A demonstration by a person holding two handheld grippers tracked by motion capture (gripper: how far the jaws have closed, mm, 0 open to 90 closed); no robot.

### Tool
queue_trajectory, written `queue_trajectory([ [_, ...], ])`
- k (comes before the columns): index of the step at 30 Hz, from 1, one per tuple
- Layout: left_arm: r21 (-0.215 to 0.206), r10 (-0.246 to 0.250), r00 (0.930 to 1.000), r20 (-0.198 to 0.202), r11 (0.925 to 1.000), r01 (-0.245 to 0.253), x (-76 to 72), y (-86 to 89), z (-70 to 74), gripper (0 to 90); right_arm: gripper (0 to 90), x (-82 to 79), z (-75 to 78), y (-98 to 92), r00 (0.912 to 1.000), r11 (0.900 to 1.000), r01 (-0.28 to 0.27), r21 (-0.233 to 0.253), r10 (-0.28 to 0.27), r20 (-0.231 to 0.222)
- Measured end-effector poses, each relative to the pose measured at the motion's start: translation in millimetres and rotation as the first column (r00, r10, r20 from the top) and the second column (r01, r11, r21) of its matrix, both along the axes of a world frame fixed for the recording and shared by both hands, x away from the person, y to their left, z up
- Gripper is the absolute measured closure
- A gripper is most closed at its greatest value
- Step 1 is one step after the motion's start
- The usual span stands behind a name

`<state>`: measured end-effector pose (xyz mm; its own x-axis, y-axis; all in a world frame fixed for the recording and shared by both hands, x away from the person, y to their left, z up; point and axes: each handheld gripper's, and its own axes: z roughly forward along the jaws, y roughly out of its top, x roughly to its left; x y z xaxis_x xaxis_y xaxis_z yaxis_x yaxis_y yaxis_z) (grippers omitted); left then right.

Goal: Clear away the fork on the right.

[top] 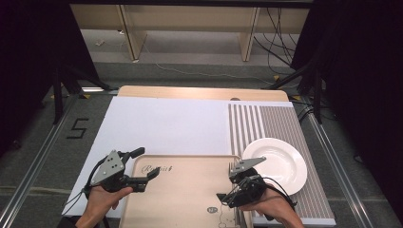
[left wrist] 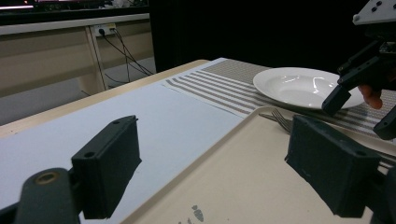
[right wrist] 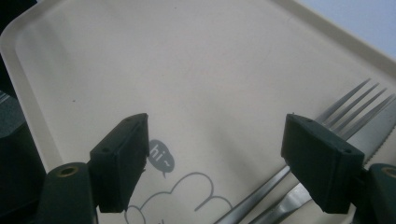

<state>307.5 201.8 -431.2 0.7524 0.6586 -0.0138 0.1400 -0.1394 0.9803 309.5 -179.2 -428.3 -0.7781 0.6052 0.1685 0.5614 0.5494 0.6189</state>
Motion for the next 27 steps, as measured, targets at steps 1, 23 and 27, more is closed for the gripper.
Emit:
queue_trajectory([
  [1,0.0,0.0,1.0,0.0,1.0,0.0,0.0,0.0,0.0,16.5,24.3,0.2,2.0,-1.7,1.0,1.0,0.005,-0.008,-0.005,-0.003],
  [23,-0.006,0.004,1.0,-0.008,1.0,-0.004,2.3,-1.2,-0.5,16.4,23.0,10.3,19.5,-54.9,0.9843,0.98,0.174,0.091,-0.176,0.013],
  [27,-0.007,0.005,1.0,-0.008,1.0,-0.005,2.9,-0.6,-0.2,16.4,22.9,11.7,19.5,-64.0,0.9803,0.975,0.196,0.108,-0.198,0.007],
])
